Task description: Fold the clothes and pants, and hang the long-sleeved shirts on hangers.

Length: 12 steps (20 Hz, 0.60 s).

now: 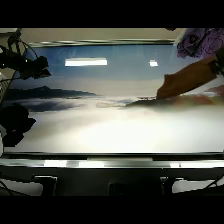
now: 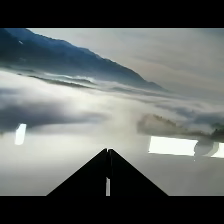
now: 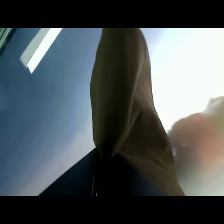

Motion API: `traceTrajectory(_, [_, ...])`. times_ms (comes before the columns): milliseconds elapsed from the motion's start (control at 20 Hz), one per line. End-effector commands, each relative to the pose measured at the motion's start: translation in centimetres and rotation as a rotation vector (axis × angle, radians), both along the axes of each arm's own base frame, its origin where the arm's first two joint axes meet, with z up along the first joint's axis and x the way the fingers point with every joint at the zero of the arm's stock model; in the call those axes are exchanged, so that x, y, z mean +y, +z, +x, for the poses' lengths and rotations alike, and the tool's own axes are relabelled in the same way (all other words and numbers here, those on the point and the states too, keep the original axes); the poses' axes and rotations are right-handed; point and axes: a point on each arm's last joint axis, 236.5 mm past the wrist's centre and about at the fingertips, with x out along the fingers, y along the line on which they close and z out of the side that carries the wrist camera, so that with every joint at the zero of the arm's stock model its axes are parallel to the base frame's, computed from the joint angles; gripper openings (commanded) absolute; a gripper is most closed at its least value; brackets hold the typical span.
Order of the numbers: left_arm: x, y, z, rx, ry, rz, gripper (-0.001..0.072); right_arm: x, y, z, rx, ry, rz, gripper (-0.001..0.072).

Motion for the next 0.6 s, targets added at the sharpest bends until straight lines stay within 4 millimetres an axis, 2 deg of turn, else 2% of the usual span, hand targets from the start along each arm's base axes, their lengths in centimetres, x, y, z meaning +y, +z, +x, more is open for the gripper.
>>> traceTrajectory(0, [0.0, -0.2, -0.3, 0.015, -0.004, 0.002, 0.0017, -8.7, -2.1, -6.1, 0.159, -0.201, -0.043, 0.0030])
traceTrajectory(50, [0.0, -0.3, -0.3, 0.017, -0.005, 0.002, 0.0017, -11.0, -3.1, -8.7, 0.227, -0.253, -0.057, 0.0030])
traceTrajectory(150, [0.0, -0.3, -0.3, 0.018, -0.005, 0.002, 0.0018, -14.1, -5.1, -13.7, 0.356, -0.332, -0.054, 0.0031])
traceTrajectory(250, [0.0, -0.3, -0.3, 0.018, -0.005, 0.002, 0.0017, -15.5, -7.2, -18.3, 0.472, -0.390, -0.046, 0.0031])
traceTrajectory(350, [0.0, -0.3, -0.3, 0.018, -0.006, 0.002, 0.0017, -15.0, -9.7, -21.8, 0.543, -0.419, -0.015, 0.0031])
traceTrajectory(550, [-0.1, -0.8, -0.9, 0.049, -0.012, 0.003, 0.0017, -11.4, -14.5, -27.2, 0.627, -0.452, 0.018, 0.0031])
